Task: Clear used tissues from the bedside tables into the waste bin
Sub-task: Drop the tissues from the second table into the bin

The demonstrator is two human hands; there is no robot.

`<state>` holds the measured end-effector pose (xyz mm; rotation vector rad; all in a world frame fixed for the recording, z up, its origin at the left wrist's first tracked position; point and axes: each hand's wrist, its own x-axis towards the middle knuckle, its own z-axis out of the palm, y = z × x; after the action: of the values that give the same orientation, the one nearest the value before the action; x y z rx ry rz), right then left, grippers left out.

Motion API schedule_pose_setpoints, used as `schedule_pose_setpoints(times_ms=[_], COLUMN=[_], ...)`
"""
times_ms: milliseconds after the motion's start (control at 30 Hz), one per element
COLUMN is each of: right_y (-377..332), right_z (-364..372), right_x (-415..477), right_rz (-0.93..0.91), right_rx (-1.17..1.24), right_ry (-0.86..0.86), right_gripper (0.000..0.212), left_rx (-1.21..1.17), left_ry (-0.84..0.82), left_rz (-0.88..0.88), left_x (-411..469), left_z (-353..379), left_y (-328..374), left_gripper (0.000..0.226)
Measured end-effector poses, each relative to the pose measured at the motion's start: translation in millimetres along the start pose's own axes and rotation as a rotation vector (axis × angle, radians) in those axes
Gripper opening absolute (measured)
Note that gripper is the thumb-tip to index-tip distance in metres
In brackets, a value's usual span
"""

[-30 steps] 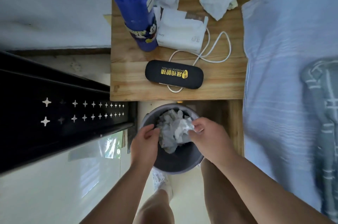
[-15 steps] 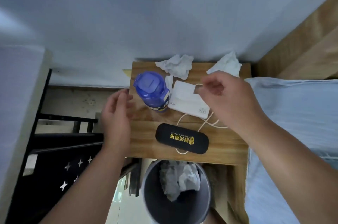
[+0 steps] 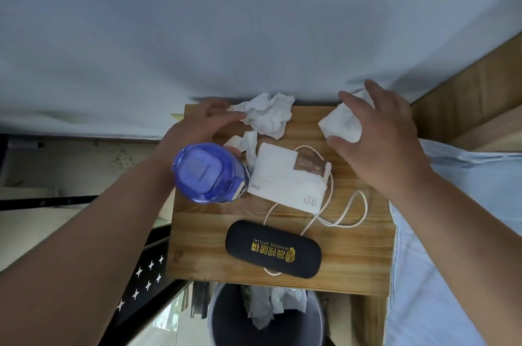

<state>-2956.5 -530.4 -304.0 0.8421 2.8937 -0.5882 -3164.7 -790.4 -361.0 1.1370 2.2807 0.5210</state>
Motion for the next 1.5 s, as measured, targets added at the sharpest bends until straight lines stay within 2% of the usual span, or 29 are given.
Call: schedule_pose_setpoints(times_ms=[133,267,333,433,567,633,733,867,1000,1167,1300,1500], right_y=[6,11,13,17,21,22,18,7,-8,-26,-34,-47], right_z=[8,15,20,30,34,32,23,6,-20,-49,-55,-40], right_x=[1,5,6,5,5,2,-3,-17,-37,-84,-135,-209], right_rz=[0.01,0.038,0.04,0.051,0.061,0.061,0.056,0.057,0.046,0.011,-0.008,0.032], right_rx=[0.02,0.005,-0.003,0.004,0.05,0.07,0.126,0.198,0.291,0.428,0.481,0.526], right_ry=[-0.013,-0.072,-0.107,-0.124,-0.089,-0.061,0.011,0.097,0.155,0.232,0.228,0.189], right_gripper=[0.08,0.086,0.086,0.076,0.056,0.051,0.049,0.048,0.048,0.048,0.047,0.047], left_rx=[0.263,0.314,0.276,0.131,0.069,0.037,-0.024,-0.157,-0.501,-0.685,-0.806,-0.903], left_ry=[0.006,-0.03,-0.093,-0.098,0.027,0.102,0.335,0.629,0.846,0.948,1.001,0.928], left_rz=[0.136,0.18,0.145,0.098,0.142,0.126,-0.009,-0.361,-0.499,-0.575,-0.635,-0.731], left_x=[16,32,35,35,24,16,0,-20,-56,-117,-165,-222], left_z=[2,6,6,11,16,11,-2,-23,-24,0,28,68], left_y=[2,4,5,2,1,4,9,20,46,81,105,120], left_gripper=[0.109,0.104,0.09,0.058,0.025,0.017,0.015,0.02,0.007,0.022,0.014,0.007])
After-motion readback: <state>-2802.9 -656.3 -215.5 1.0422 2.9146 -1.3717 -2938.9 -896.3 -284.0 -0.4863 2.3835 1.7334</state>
